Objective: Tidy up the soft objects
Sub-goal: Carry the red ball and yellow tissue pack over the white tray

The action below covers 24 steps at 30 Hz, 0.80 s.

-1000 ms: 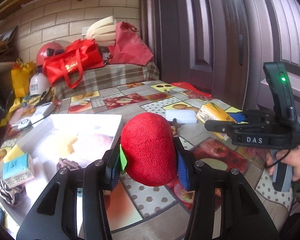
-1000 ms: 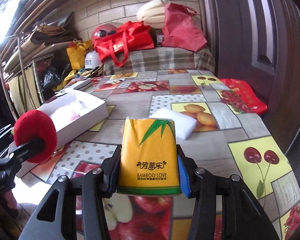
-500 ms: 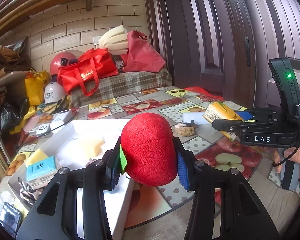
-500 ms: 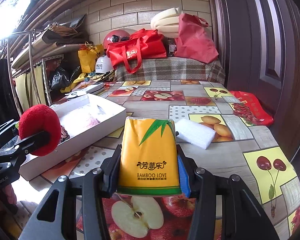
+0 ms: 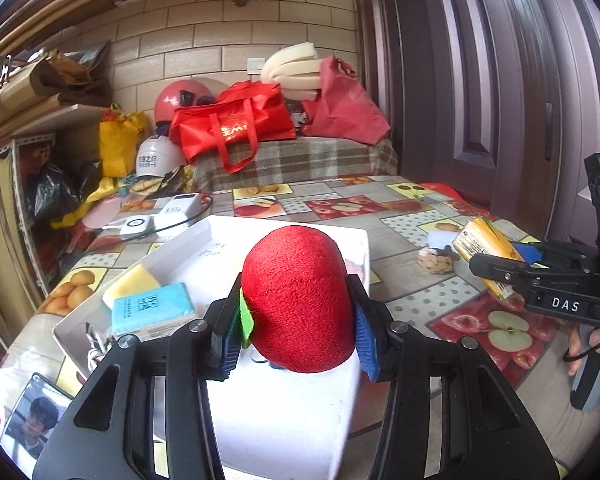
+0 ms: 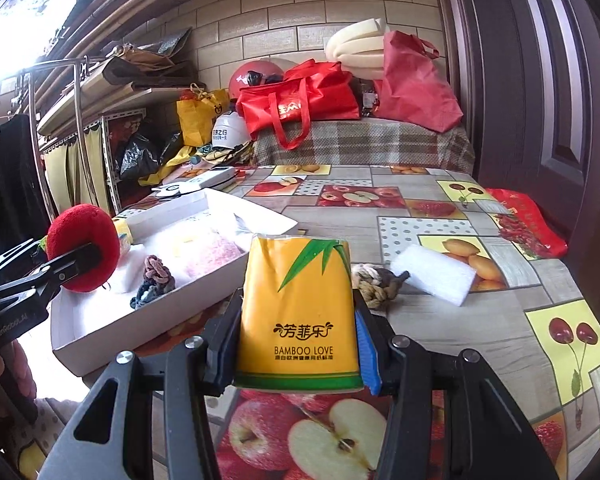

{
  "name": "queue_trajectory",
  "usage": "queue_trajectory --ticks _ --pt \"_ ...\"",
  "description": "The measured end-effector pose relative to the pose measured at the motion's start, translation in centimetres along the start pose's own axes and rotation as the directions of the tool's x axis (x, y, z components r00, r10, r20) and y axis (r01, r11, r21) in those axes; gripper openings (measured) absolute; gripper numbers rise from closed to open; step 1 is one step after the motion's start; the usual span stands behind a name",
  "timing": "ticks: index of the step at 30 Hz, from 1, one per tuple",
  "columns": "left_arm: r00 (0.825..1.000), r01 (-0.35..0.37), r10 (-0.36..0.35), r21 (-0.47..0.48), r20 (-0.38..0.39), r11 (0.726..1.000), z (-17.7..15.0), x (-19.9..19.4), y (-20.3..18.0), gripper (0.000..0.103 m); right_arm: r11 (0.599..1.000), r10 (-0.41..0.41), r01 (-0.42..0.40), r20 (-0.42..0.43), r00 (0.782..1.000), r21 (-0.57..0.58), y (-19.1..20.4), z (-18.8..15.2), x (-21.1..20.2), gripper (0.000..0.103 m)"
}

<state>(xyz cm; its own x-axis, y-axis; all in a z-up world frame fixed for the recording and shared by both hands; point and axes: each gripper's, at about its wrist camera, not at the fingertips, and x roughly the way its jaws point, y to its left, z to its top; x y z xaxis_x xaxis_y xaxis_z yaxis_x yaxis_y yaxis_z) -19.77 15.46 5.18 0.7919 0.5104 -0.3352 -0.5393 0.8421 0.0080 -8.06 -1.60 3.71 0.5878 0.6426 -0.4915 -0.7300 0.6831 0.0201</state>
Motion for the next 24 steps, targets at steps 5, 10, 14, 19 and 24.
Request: queue_trajectory --ticks 5,10,14,19,24 --pt "1.0 -0.028 0.028 0.005 0.009 1.0 -0.1 -0.1 0.8 0.046 0.999 0.016 -0.015 0.026 1.0 -0.029 1.9 0.2 0.4 0.049" --pt "0.998 -0.06 0.06 -0.007 0.008 0.998 -0.2 0.2 2.1 0.046 0.997 0.035 -0.031 0.044 0.998 -0.074 3.9 0.4 0.8 0.049" --pt "0.996 -0.085 0.085 -0.027 0.007 0.996 -0.2 0.4 3.3 0.046 0.994 0.054 -0.048 0.056 0.997 -0.099 5.1 0.5 1.1 0.049" --pt "0.995 -0.101 0.101 -0.048 -0.003 0.994 -0.2 0.9 4.4 0.046 0.991 0.075 -0.068 0.057 0.996 -0.113 6.2 0.8 1.8 0.05" --pt "0.995 -0.104 0.104 -0.052 -0.012 0.993 -0.2 1.3 4.9 0.046 0.985 0.098 -0.089 0.052 0.994 -0.15 7.8 1.1 2.7 0.05"
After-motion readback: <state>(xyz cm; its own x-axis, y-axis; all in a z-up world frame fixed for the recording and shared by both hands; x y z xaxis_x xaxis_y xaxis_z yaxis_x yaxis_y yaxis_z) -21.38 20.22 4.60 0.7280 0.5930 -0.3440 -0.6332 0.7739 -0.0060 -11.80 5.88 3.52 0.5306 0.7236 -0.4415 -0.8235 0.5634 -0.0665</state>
